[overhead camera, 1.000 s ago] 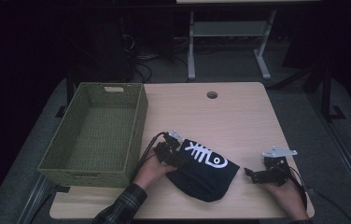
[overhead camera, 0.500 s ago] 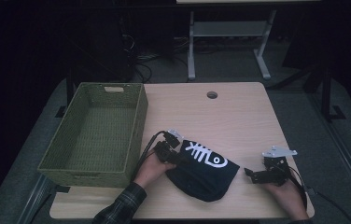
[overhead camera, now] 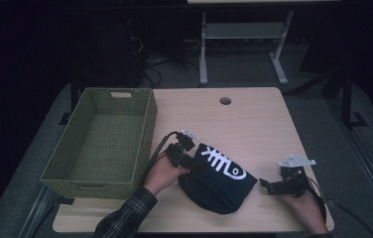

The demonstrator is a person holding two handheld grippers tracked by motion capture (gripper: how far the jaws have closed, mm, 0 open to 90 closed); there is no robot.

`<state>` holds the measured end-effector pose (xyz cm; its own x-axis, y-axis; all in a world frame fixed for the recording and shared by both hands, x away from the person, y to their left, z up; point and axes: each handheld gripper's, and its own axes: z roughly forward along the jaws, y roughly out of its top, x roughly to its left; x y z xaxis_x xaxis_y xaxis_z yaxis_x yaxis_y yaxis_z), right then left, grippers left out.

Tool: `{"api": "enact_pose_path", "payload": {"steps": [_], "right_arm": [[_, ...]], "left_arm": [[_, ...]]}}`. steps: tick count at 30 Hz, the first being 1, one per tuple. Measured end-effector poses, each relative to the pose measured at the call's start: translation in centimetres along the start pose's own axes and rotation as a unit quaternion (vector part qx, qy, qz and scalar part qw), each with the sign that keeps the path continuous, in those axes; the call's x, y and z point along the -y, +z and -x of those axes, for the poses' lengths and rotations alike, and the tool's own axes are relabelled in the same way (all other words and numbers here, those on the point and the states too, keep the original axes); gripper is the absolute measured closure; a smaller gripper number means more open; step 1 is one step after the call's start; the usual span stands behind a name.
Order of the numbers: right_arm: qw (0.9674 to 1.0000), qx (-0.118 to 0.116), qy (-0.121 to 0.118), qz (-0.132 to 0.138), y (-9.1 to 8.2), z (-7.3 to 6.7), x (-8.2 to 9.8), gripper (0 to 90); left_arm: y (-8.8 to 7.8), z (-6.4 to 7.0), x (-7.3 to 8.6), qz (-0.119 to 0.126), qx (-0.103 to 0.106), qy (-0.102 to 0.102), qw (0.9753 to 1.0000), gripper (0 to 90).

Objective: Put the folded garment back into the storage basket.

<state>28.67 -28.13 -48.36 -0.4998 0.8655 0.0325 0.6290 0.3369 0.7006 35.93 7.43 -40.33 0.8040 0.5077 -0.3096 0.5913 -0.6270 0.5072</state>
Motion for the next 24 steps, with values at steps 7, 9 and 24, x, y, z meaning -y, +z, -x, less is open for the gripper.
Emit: {"api": "enact_pose_path", "payload": {"steps": [7,9,24], "right_arm": [[1.0000,0.001,-0.002,0.001,0.0,0.0,0.0,1.8],[1.0000,0.001,-0.002,0.001,0.0,0.0,0.0,1.7],[1.0000,0.001,0.001,0.001,0.0,0.0,0.0,1.8]], "left_arm": [[-2.0,1.4,-1.8,-0.015,-0.017,0.021,0.9995,72.8],[-2.5,1.5,-2.1,-0.012,-0.015,0.018,0.9997,72.9],[-5.5,2.4,-3.9,-0.012,-0.014,0.033,0.9993,73.0]]}}
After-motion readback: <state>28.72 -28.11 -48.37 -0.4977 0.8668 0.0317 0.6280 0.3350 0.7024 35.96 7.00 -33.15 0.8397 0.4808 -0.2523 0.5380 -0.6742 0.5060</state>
